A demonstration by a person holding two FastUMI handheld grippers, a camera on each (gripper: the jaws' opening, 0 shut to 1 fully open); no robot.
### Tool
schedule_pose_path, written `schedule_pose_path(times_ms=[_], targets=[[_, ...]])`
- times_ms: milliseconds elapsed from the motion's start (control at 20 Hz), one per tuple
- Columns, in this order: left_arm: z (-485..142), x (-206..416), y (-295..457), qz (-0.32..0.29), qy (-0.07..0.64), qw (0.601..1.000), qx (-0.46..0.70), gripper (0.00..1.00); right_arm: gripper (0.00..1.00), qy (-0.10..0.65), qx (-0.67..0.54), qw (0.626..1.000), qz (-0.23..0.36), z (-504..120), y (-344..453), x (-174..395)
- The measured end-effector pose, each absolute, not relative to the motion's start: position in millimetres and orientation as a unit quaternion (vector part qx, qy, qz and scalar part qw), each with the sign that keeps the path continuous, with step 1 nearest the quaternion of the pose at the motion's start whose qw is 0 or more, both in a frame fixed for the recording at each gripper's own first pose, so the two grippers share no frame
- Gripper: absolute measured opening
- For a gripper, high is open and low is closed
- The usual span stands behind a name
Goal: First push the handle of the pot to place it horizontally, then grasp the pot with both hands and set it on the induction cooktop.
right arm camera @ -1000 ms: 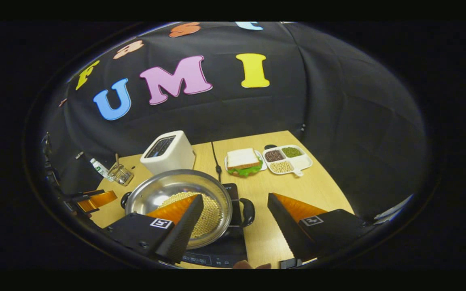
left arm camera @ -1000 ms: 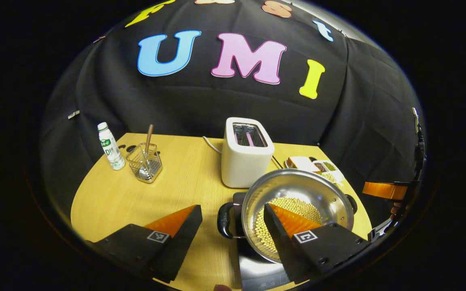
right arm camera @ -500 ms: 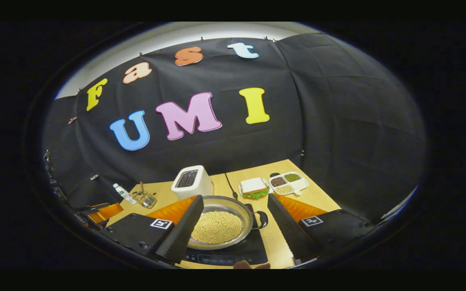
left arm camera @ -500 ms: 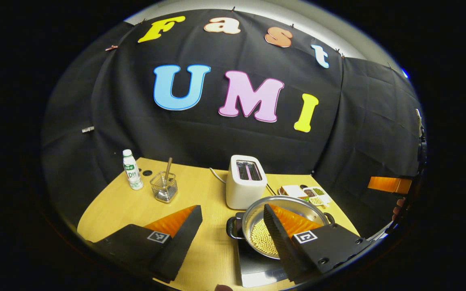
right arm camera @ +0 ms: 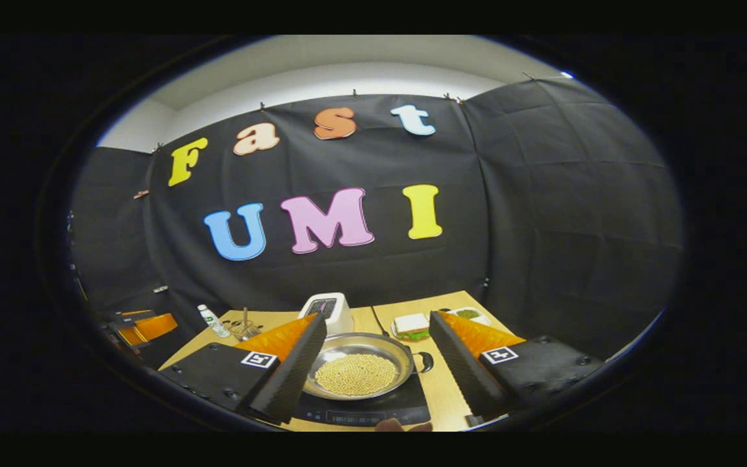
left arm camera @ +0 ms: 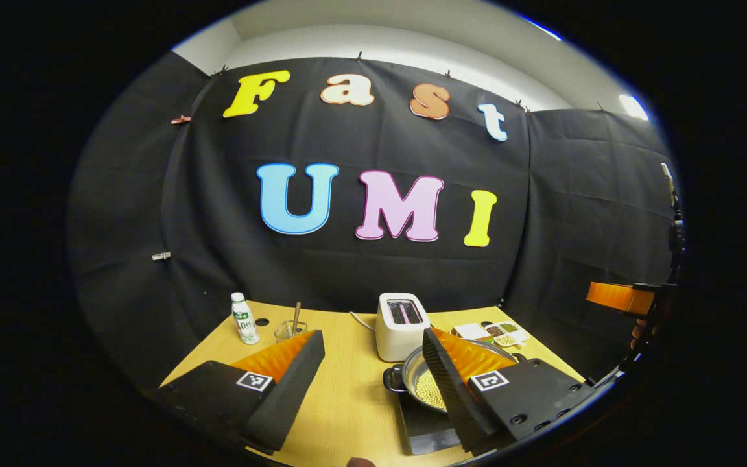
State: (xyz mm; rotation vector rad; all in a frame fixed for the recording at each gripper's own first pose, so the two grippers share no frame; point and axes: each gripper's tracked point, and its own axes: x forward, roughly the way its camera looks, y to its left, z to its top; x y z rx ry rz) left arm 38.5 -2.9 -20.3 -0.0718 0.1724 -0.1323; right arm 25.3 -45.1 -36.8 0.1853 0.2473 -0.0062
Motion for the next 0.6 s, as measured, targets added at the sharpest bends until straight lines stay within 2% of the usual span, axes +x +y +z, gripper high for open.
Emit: schedule_pose_path(times_ms=[300,600], targets=[[-4,0,8,-0.066,0.055,0.996,-0.036,0.95,0.98,0.062,0.046,0.997,0.010,-7,-23,-10],[0,-25,11,-0.063,0.034,0.997,-0.039,0.95,1.00,0.060,0.031,0.998,-0.003,-11,-25,-28]])
